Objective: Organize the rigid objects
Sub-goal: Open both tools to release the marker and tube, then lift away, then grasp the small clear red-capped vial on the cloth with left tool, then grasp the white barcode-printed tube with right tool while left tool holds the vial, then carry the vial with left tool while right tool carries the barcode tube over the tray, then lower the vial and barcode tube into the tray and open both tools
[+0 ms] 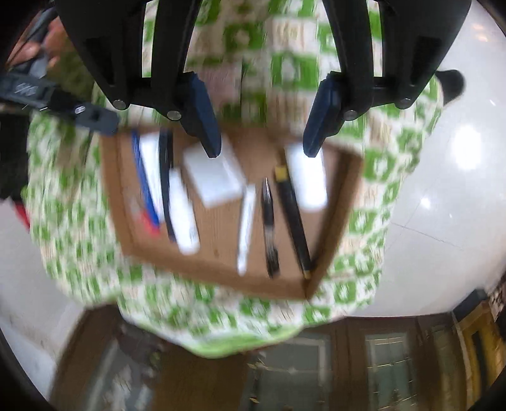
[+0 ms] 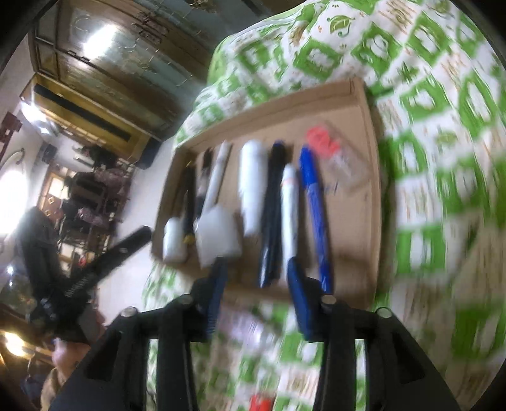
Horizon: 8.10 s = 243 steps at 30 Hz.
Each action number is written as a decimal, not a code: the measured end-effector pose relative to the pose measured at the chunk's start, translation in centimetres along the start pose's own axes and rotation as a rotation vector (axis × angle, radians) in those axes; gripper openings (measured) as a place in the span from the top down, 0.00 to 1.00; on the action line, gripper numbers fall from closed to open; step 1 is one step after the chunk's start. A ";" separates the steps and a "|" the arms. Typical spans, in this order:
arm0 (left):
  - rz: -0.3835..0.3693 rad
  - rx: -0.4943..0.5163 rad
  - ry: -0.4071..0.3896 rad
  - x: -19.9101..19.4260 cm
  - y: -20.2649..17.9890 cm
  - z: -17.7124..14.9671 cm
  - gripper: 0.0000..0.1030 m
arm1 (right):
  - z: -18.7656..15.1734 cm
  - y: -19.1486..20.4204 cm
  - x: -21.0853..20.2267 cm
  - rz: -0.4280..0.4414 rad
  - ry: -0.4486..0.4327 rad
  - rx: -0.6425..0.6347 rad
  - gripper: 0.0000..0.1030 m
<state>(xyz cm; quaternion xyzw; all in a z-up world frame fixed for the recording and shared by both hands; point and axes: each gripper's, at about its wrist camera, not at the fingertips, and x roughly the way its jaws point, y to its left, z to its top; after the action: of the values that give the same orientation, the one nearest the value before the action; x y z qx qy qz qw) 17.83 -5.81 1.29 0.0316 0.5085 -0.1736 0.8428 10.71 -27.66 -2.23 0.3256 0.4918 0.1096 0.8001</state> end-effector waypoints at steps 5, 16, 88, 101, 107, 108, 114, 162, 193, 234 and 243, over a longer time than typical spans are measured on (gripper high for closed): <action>-0.106 -0.039 0.047 -0.6 -1.2 -5.8 0.49 | -4.0 0.0 -0.3 0.004 0.089 -0.025 0.55; -0.168 0.056 0.089 -2.2 -6.1 -12.0 0.49 | -4.4 -1.8 -1.0 -0.025 0.066 0.043 0.54; -0.096 -0.227 0.178 0.8 1.0 -12.6 0.80 | -8.8 5.5 5.8 -0.152 0.397 -0.505 0.77; -0.108 -0.255 0.173 1.4 1.3 -12.4 0.73 | -8.6 4.4 7.5 -0.120 0.410 -0.436 0.65; -0.080 -0.221 0.164 1.4 0.7 -12.3 0.73 | -9.0 5.1 7.6 -0.153 0.385 -0.490 0.71; -0.078 -0.220 0.162 1.5 0.6 -12.3 0.73 | -9.1 5.4 7.7 -0.163 0.380 -0.504 0.71; -0.071 -0.206 0.150 1.4 0.2 -12.2 0.73 | -9.6 5.9 7.0 -0.181 0.345 -0.540 0.71; -0.205 -0.152 -0.059 -4.3 -1.5 -5.9 0.82 | -1.8 -0.4 -4.0 -0.086 -0.027 -0.134 0.71; -0.081 0.023 -0.001 1.9 -3.6 4.1 0.82 | 5.0 -4.9 2.3 -0.085 0.141 0.124 0.71; -0.035 0.108 0.103 11.0 -5.3 9.3 0.81 | 6.8 -4.8 3.7 -0.128 0.132 0.118 0.72; -0.029 0.109 0.106 11.8 -5.1 9.2 0.81 | 7.0 -3.7 5.1 -0.054 0.151 0.091 0.71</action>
<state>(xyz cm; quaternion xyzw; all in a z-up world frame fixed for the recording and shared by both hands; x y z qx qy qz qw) 28.95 -15.79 -3.91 0.0793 0.5425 -0.2112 0.8092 18.69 -30.85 -6.15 0.3392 0.5638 0.0899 0.7477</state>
